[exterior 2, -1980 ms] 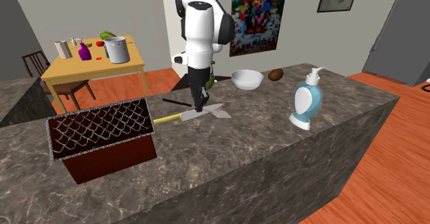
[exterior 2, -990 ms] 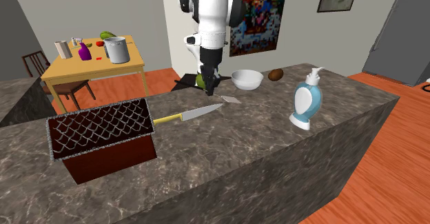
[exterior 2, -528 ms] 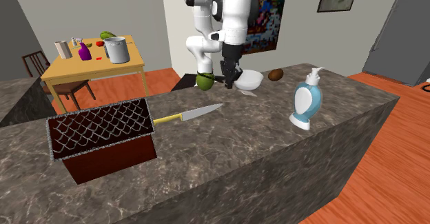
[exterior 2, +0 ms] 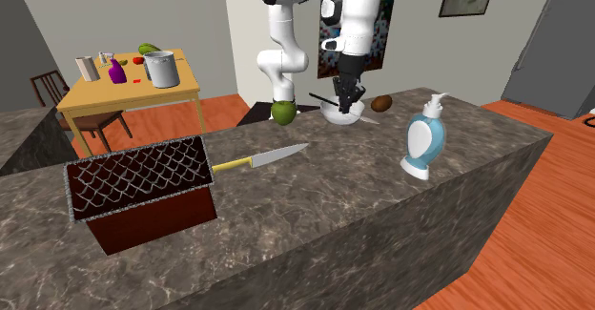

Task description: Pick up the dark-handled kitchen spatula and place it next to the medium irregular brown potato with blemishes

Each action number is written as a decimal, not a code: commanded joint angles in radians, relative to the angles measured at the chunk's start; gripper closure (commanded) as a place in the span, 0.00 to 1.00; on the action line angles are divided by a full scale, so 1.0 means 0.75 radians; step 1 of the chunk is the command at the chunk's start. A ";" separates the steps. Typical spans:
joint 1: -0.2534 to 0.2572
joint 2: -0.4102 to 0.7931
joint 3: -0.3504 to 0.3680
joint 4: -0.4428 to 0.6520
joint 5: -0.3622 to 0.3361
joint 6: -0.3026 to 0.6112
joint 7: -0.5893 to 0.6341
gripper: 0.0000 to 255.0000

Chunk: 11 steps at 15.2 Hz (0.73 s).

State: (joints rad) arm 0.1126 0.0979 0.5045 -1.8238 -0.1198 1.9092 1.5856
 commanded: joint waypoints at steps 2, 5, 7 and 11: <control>0.039 -0.042 0.036 -0.047 0.018 0.004 0.073 1.00; 0.085 -0.061 0.078 -0.068 0.027 0.002 0.159 1.00; 0.117 -0.067 0.107 -0.074 0.030 -0.001 0.218 1.00; 0.183 -0.061 0.167 -0.067 0.025 -0.013 0.345 1.00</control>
State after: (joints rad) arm 0.2354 0.0426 0.6171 -1.8909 -0.0950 1.9106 1.8147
